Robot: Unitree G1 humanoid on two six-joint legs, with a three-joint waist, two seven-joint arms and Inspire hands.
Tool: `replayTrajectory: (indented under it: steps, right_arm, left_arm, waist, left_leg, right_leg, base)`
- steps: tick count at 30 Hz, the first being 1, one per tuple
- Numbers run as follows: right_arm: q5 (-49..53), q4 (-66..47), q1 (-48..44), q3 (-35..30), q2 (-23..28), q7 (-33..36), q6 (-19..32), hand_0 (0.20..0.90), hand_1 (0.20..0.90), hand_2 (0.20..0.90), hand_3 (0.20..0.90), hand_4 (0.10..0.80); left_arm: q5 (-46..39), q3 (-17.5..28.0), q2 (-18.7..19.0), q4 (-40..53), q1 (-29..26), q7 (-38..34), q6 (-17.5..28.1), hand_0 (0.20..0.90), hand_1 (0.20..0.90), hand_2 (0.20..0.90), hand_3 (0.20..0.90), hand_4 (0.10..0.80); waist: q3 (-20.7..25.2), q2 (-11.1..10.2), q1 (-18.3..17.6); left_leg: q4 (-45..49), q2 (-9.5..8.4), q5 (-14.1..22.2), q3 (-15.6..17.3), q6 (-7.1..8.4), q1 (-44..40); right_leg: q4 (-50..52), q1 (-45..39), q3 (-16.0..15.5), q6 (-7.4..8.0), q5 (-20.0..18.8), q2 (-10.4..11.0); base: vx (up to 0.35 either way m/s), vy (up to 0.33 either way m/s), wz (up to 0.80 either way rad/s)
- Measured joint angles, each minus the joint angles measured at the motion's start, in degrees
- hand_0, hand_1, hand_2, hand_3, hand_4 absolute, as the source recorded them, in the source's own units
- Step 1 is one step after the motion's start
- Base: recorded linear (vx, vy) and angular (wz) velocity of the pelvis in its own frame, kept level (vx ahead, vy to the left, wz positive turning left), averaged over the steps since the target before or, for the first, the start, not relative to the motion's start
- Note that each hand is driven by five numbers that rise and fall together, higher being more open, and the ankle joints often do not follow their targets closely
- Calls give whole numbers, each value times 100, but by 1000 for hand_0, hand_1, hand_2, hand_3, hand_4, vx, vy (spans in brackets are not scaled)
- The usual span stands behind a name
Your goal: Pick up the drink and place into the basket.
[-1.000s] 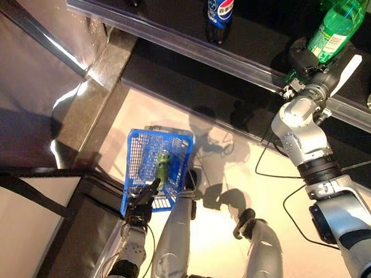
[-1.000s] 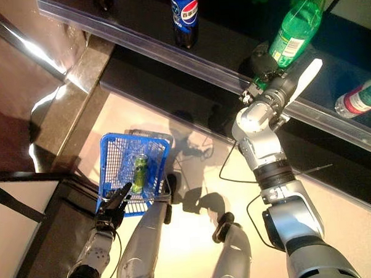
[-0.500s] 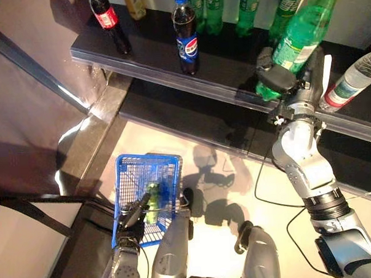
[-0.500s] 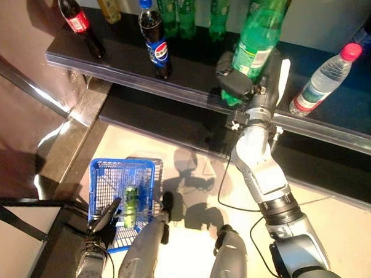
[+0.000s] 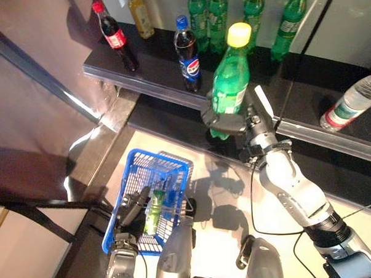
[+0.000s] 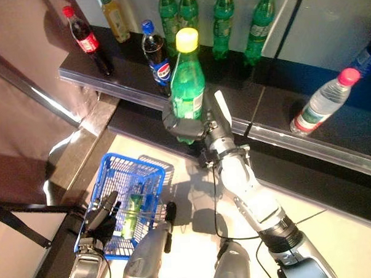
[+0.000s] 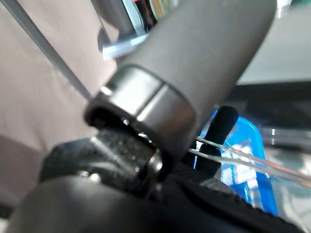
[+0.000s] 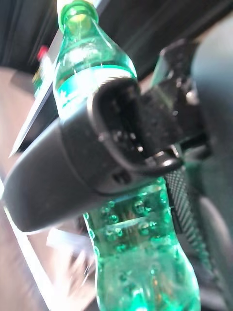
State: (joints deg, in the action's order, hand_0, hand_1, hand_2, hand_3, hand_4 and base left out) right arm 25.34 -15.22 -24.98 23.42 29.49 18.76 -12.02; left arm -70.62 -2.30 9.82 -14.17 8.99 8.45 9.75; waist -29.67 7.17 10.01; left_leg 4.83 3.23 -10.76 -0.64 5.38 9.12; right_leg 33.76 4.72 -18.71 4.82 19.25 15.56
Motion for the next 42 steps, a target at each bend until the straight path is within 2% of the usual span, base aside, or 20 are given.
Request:
replayTrajectory:
  steps: [2,6,12,18,21,25,30,34,42]
  right_arm:
    - [0,1,2,170,-6,-18,-18,300,300,300,200,100]
    - [-1,2,-1,394,-95,-6,-18,300,300,300,200,100]
    - [-12,4,-7,598,-282,289,-18,300,300,300,200,100]
    - [-29,85,-46,681,-507,707,-18,300,300,300,200,100]
    - [-15,274,-141,733,-647,863,-18,300,300,300,200,100]
    - [32,742,-299,893,-966,1128,-17,300,300,300,200,100]
    - [188,1387,-302,1183,-1233,1192,-13,300,300,300,200,100]
    - [337,1835,-306,1385,-1393,1240,-14,300,300,300,200,100]
    - [770,2314,-312,1401,-1643,1282,27,300,300,300,200,100]
  left_arm:
    - [-4,-143,57,491,-3,4,-27,300,300,300,200,100]
    - [1,-225,348,1349,-16,85,-89,300,300,300,200,100]
    - [-9,-229,783,2142,-64,261,-182,300,300,300,200,100]
    - [-55,-275,906,2337,-323,704,-395,300,300,300,200,100]
    - [-64,-282,980,2383,-376,921,-486,300,300,300,200,100]
    - [-68,-288,1383,2476,-495,1273,-616,300,300,300,200,100]
    - [-121,-398,1523,2663,-630,1572,-654,300,300,300,200,100]
    - [-189,-553,1589,2736,-980,1601,-803,300,300,300,200,100]
    - [-190,-733,1647,2823,-1044,1632,-1119,300,300,300,200,100]
  waist:
    - [0,0,137]
    - [1,-2,372]
    - [1,-3,702]
    - [2,-33,971]
    - [2,-80,1073]
    - [9,-174,1221]
    - [28,-220,1353]
    - [40,-248,1510]
    - [45,-266,1506]
  left_leg:
    - [-8,-23,-9,-73,13,-1]
    - [-151,17,-16,-329,33,-11]
    - [-174,-1,-10,-631,38,-8]
    - [-150,-179,-78,-917,113,4]
    - [-148,-209,-71,-1000,105,4]
    - [-155,-208,-51,-1109,139,7]
    - [-154,-249,-52,-1170,141,29]
    - [-146,-270,-54,-1180,138,58]
    - [-76,-313,-77,-1276,105,134]
  right_leg:
    - [-6,-66,-69,33,53,-6]
    - [-89,-220,-338,-21,118,-52]
    - [-192,-473,-640,-43,171,-148]
    - [-253,-667,-786,41,237,-65]
    - [-316,-759,-887,66,251,-74]
    - [-345,-846,-932,55,285,-90]
    - [-381,-898,-966,47,315,-89]
    - [-413,-879,-937,44,319,-103]
    - [-479,-901,-980,89,296,-122]
  base:
    - [-43,-72,26]
    - [-34,-88,32]
    - [-10,-66,27]
    - [11,-63,27]
    - [9,-53,19]
    - [-2,-36,18]
    - [39,-47,12]
    - [9,-5,7]
    - [-8,0,4]
